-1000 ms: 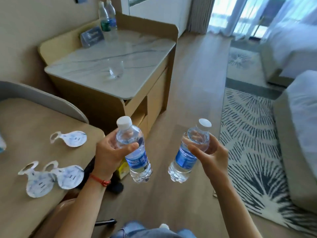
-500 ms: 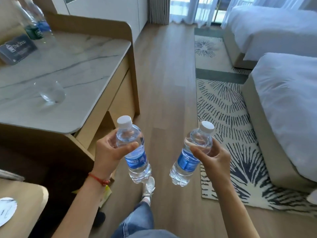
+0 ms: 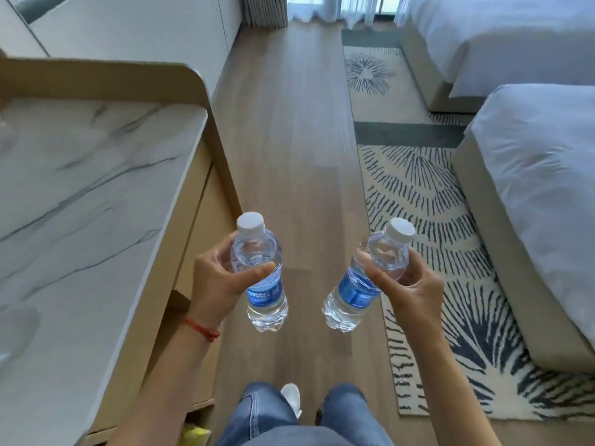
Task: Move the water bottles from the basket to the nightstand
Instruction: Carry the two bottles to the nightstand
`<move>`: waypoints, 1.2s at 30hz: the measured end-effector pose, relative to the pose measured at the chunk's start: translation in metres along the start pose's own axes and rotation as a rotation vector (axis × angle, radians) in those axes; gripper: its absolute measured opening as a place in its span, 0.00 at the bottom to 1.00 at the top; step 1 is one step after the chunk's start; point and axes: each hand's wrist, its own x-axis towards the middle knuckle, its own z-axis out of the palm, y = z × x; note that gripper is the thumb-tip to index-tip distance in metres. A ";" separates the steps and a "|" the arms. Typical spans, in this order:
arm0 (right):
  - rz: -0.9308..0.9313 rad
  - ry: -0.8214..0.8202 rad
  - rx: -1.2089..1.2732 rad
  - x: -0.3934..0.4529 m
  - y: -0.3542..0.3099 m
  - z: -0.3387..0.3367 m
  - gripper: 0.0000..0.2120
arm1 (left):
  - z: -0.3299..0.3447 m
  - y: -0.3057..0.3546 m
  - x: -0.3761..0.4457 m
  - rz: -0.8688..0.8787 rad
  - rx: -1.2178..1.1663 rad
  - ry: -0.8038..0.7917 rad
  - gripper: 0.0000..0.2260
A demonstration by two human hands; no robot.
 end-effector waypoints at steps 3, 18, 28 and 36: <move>-0.006 -0.024 -0.013 0.050 0.000 0.003 0.21 | 0.013 -0.005 0.050 -0.003 0.009 -0.030 0.20; -0.026 -0.084 -0.117 0.368 0.015 -0.016 0.25 | 0.130 -0.021 0.347 -0.042 -0.039 0.033 0.21; -0.007 -0.124 -0.121 0.568 0.029 0.008 0.23 | 0.180 -0.034 0.545 -0.015 -0.002 -0.009 0.18; -0.012 -0.019 -0.072 0.755 0.030 0.042 0.27 | 0.203 -0.035 0.741 0.029 0.038 -0.082 0.23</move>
